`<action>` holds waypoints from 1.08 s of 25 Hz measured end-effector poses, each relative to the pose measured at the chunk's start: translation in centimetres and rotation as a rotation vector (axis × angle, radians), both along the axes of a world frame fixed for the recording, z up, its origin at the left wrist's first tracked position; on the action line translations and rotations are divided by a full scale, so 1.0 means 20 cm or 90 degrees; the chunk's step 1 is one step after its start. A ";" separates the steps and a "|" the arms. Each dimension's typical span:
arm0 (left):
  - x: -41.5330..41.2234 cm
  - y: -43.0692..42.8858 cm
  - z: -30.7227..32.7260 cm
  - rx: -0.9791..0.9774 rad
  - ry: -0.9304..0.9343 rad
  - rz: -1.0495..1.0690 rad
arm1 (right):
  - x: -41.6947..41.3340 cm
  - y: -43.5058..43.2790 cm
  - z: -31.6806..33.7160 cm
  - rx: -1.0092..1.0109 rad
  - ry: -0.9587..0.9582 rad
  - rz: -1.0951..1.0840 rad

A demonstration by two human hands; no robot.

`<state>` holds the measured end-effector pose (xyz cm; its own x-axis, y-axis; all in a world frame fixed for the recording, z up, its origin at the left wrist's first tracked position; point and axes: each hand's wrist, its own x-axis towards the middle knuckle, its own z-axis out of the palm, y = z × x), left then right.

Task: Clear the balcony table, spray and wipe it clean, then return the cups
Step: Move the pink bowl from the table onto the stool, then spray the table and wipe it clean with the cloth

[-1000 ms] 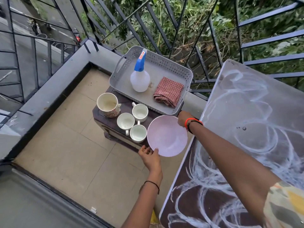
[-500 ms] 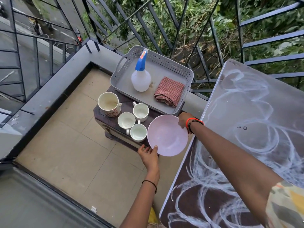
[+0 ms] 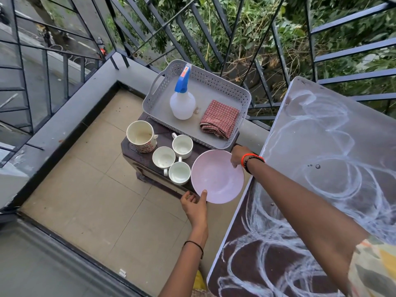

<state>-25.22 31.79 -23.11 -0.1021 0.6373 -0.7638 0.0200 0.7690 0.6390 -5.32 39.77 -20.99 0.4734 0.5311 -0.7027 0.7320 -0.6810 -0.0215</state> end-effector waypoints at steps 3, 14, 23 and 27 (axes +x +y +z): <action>-0.04 -0.04 0.03 0.000 0.027 -0.026 | 0.00 0.00 0.02 -0.001 -0.008 0.009; -0.24 -0.08 0.44 0.189 0.091 -0.004 | 0.00 0.02 0.18 0.009 -0.019 0.088; -0.12 0.70 0.69 0.618 0.035 -0.055 | 0.21 0.31 0.49 0.244 -0.108 0.007; -0.03 0.96 0.48 0.561 0.103 -0.193 | 0.26 0.39 0.37 0.282 -0.094 0.006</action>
